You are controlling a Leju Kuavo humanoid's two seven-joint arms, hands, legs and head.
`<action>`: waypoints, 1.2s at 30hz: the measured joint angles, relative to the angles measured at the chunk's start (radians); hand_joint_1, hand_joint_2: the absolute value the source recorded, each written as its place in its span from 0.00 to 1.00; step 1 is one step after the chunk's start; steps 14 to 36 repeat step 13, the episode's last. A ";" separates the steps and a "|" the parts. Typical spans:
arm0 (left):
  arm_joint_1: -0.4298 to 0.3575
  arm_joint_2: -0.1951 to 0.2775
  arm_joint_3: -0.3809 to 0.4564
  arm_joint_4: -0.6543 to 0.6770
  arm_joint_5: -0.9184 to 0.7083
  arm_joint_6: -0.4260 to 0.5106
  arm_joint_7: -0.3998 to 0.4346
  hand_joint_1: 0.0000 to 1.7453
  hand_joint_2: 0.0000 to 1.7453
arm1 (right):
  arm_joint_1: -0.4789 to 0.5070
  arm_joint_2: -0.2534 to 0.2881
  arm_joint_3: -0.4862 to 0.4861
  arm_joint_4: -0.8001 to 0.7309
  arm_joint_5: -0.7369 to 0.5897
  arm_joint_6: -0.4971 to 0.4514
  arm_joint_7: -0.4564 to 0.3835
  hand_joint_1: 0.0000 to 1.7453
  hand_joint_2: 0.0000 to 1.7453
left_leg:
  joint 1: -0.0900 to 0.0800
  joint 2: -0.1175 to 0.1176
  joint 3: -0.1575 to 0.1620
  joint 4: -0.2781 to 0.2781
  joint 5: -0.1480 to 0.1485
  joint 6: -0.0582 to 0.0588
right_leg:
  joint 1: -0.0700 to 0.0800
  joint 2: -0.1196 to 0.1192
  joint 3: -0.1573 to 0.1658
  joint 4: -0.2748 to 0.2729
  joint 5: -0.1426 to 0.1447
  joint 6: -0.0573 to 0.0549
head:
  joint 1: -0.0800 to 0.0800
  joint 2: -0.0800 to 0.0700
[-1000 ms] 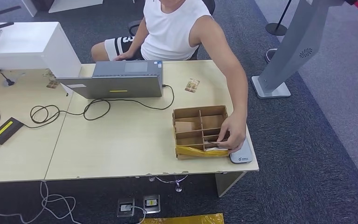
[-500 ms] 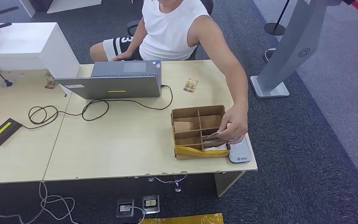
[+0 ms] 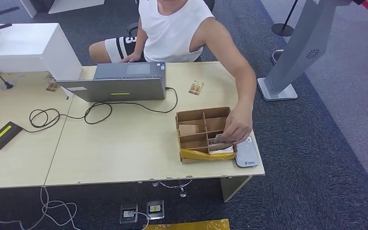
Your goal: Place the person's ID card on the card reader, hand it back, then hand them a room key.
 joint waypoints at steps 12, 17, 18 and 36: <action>-0.003 0.006 -0.009 -0.001 -0.001 0.000 0.001 0.00 0.00 | -0.001 -0.009 0.000 0.063 0.011 0.011 0.001 0.00 1.00 | 0.000 0.000 0.000 0.000 0.000 0.000 | 0.000 0.000 0.000 0.000 0.000 0.000 | 0.000 0.000; -0.003 0.006 -0.009 -0.001 -0.002 0.000 0.001 0.00 0.00 | -0.001 -0.009 0.000 0.064 0.012 0.012 -0.001 0.00 1.00 | 0.000 0.000 0.000 0.000 0.000 0.000 | 0.000 0.000 0.000 0.000 0.000 0.000 | 0.000 0.000; -0.003 0.006 -0.009 -0.001 -0.002 0.000 0.001 0.00 0.00 | -0.001 -0.009 0.000 0.064 0.012 0.012 -0.001 0.00 1.00 | 0.000 0.000 0.000 0.000 0.000 0.000 | 0.000 0.000 0.000 0.000 0.000 0.000 | 0.000 0.000; -0.003 0.006 -0.009 -0.001 -0.002 0.000 0.001 0.00 0.00 | -0.001 -0.009 0.000 0.064 0.012 0.012 -0.001 0.00 1.00 | 0.000 0.000 0.000 0.000 0.000 0.000 | 0.000 0.000 0.000 0.000 0.000 0.000 | 0.000 0.000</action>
